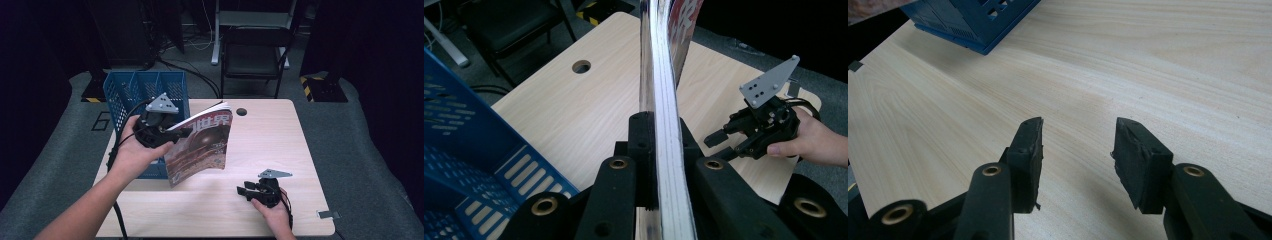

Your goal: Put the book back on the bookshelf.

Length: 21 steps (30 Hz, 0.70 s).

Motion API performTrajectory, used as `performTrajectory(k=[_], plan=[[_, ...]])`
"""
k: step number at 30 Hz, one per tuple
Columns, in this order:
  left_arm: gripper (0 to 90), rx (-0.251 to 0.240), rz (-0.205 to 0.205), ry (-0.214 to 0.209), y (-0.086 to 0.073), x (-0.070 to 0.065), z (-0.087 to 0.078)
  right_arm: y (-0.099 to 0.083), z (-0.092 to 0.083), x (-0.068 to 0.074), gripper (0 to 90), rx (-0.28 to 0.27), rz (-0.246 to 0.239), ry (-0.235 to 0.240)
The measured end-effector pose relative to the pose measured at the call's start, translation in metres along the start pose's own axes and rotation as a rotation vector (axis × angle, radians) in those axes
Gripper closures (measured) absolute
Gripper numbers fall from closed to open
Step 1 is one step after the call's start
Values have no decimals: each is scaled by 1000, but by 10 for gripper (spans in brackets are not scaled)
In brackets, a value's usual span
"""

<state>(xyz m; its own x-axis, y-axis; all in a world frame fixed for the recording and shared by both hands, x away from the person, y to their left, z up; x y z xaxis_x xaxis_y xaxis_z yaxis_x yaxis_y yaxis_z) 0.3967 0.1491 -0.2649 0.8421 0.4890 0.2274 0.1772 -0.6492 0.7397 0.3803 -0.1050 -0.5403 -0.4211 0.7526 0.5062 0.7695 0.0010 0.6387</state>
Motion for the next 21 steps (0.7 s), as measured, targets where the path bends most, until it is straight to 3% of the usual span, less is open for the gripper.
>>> performTrajectory(k=[15, 21], plan=[[840, 3, -38, 53, 2, 24, -28, 0, 0, -1, 544, -2, 7, -1], [840, 2, -70, 72, 1, 35, -36, 0, 0, -1, 544, -1, -2, -1]])
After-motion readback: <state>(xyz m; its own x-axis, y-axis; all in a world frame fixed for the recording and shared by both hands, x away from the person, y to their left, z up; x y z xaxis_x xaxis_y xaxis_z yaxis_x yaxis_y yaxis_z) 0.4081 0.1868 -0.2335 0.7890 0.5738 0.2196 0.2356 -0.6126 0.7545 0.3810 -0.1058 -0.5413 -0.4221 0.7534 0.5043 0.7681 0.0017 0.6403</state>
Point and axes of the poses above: each handheld gripper's, and its own axes: z roughly forward along the jaws, y roughly out of its top, x roughly to its left, the point moved 6 cm from there along z, roughly forward along the jaws, and after that the axes turned 13 degrees about z, right-handed, at the moved point
